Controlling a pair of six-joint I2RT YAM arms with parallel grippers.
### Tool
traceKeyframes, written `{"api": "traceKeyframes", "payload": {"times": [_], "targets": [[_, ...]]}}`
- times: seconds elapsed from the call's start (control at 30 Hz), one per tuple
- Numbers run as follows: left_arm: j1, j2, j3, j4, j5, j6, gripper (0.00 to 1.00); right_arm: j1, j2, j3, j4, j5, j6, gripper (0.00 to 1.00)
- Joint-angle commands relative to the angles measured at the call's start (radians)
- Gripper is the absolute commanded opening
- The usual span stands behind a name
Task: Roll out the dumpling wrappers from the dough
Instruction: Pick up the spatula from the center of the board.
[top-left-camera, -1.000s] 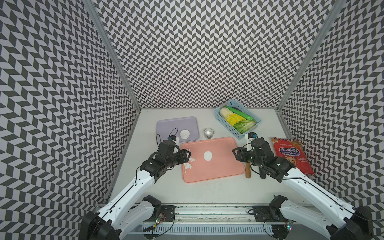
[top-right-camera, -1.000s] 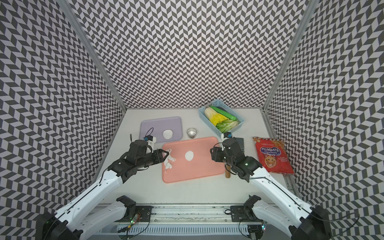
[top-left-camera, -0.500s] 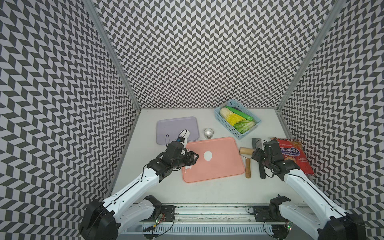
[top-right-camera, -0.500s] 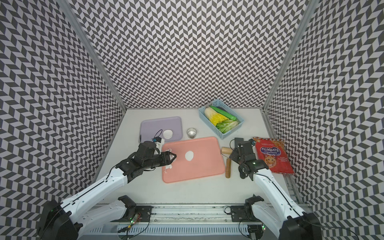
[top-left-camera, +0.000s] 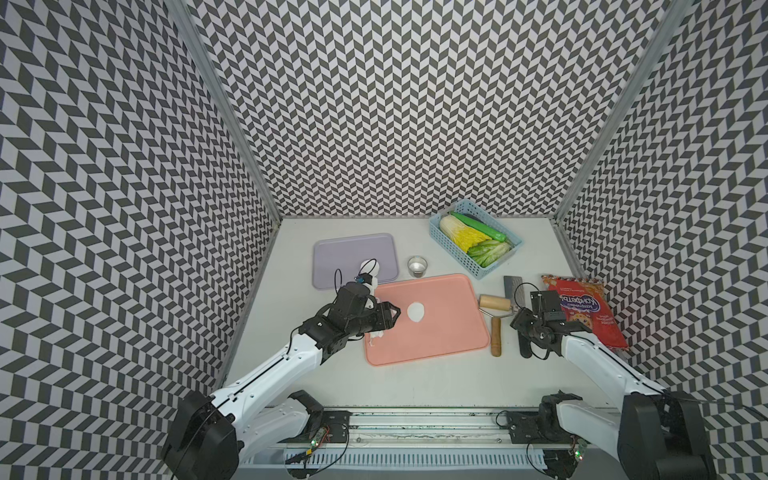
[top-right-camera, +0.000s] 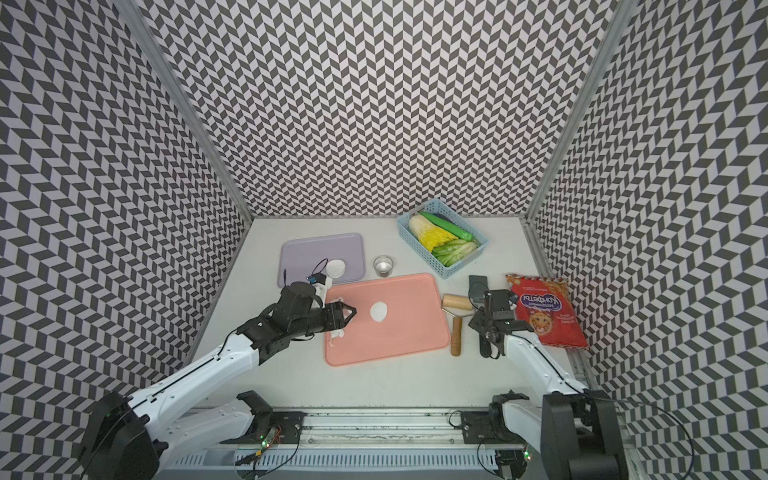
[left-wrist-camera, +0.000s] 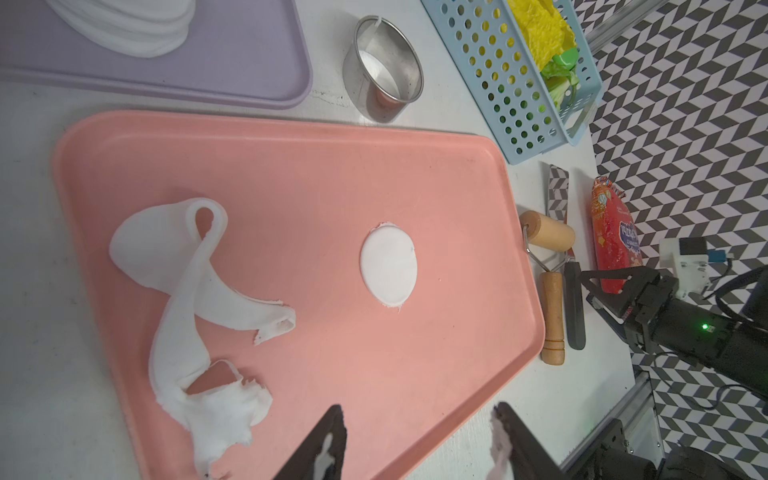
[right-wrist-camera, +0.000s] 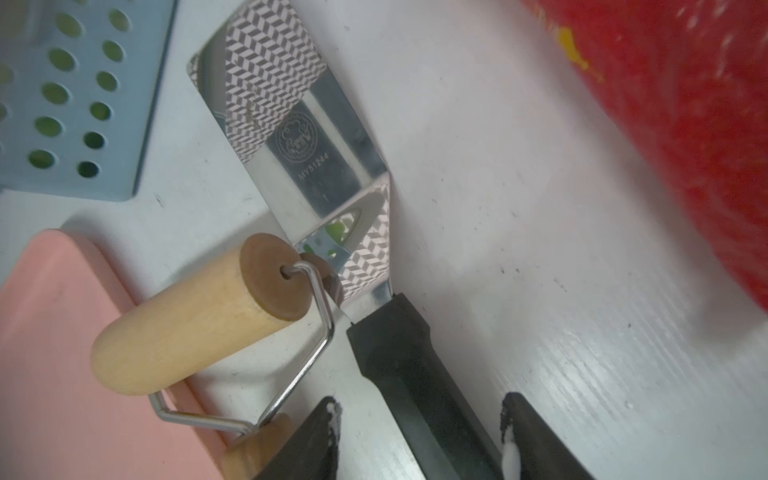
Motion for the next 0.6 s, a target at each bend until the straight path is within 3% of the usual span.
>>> {"api": "traceKeyframes", "payload": {"times": [0.0, 0.17, 0.23, 0.57], "targets": [[-0.004, 0.006, -0.016, 0.032, 0.009, 0.002, 0.58, -0.006, 0.046, 0.006, 0.041, -0.046, -0.035, 0.60], [-0.004, 0.006, -0.022, 0.039, 0.012, -0.006, 0.59, -0.006, 0.061, -0.003, 0.057, -0.072, -0.039, 0.53], [-0.004, 0.006, -0.026, 0.043, 0.012, -0.010, 0.59, -0.007, 0.059, -0.009, 0.063, -0.074, -0.041, 0.45], [-0.004, 0.028, -0.027, 0.063, 0.032, -0.022, 0.59, -0.007, 0.159, 0.008, 0.081, -0.038, -0.075, 0.47]]}}
